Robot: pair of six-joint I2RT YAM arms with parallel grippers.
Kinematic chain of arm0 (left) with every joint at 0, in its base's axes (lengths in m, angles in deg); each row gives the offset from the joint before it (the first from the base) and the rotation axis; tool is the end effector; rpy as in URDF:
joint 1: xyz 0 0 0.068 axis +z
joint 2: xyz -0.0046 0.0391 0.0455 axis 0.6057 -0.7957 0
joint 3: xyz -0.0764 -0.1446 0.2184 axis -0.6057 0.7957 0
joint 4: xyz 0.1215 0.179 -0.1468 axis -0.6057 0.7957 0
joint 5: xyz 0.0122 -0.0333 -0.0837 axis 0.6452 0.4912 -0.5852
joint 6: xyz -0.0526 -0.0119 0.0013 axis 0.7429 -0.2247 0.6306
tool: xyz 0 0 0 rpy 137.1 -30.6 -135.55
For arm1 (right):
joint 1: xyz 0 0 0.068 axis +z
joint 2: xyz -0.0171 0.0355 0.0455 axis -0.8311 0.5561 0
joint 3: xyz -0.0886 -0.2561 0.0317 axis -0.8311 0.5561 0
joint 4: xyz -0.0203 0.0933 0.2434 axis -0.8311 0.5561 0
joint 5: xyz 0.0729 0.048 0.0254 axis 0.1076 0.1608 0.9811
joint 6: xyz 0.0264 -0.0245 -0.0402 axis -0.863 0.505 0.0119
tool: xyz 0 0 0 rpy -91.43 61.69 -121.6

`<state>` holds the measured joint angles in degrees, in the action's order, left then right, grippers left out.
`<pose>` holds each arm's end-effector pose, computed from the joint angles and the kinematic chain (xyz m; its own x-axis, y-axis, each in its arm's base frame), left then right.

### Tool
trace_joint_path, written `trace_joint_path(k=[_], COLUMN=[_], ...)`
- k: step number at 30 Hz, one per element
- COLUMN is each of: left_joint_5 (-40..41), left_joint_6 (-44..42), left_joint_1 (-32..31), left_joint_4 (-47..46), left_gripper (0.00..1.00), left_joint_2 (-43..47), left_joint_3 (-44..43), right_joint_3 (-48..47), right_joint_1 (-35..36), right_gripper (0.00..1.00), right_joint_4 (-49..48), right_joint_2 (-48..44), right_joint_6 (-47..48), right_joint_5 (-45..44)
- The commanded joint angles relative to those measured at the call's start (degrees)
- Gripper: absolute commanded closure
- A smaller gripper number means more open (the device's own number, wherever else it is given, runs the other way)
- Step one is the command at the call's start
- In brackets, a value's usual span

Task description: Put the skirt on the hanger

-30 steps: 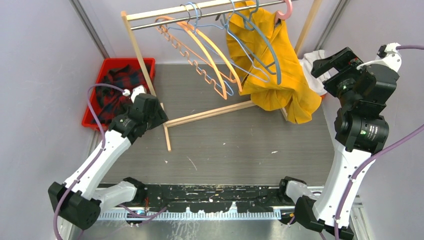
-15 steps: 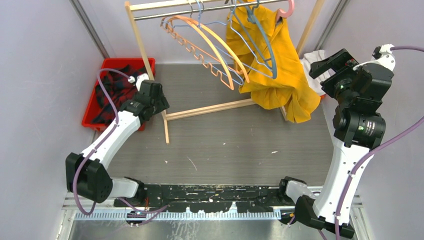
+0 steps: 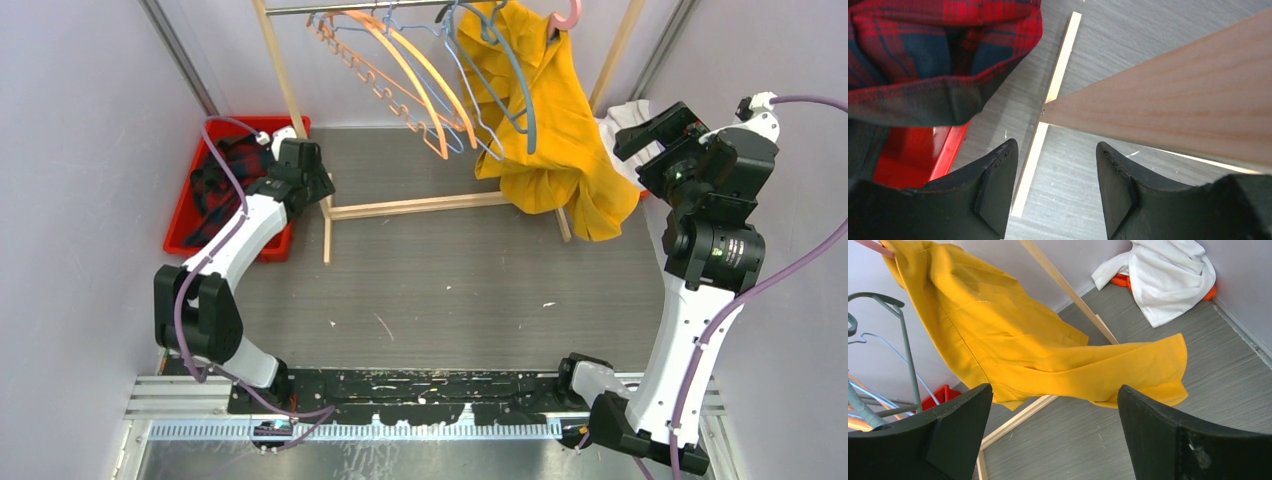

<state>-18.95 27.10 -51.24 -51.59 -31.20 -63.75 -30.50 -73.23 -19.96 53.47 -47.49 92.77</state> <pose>0.3313 -0.0697 0.2923 -0.5160 -0.4277 -0.7422 -0.3881 0.8891 -0.2426 0.1460 -0.0406 0.5144 -0.1064 0.5574 -0.8234 0.2817 0.8111 0.5126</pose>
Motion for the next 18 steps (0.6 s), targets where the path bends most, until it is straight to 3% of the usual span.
trace_joint_path(k=[1,12,18], left_joint_5=[-1.19,-7.25,-10.99], left_joint_6=[-2.42,-6.21,-5.69], left_joint_1=[1.79,4.57,4.81], left_joint_4=[-5.79,-10.67,-10.23], left_gripper=[0.41,0.4,0.34], left_joint_2=[-4.27,-13.12,-8.22], left_joint_3=[-5.83,-12.97,-9.84], right_joint_3=[0.63,3.23,4.4], right_joint_1=[-0.27,-0.14,-0.13], right_gripper=[0.0,0.0,0.0], right_joint_4=[-3.54,-4.7,-5.98], right_joint_2=[-1.98,-4.48,-4.3], right_joint_6=[-0.57,-1.57,-2.42], right_joint_5=[1.08,3.15,4.9])
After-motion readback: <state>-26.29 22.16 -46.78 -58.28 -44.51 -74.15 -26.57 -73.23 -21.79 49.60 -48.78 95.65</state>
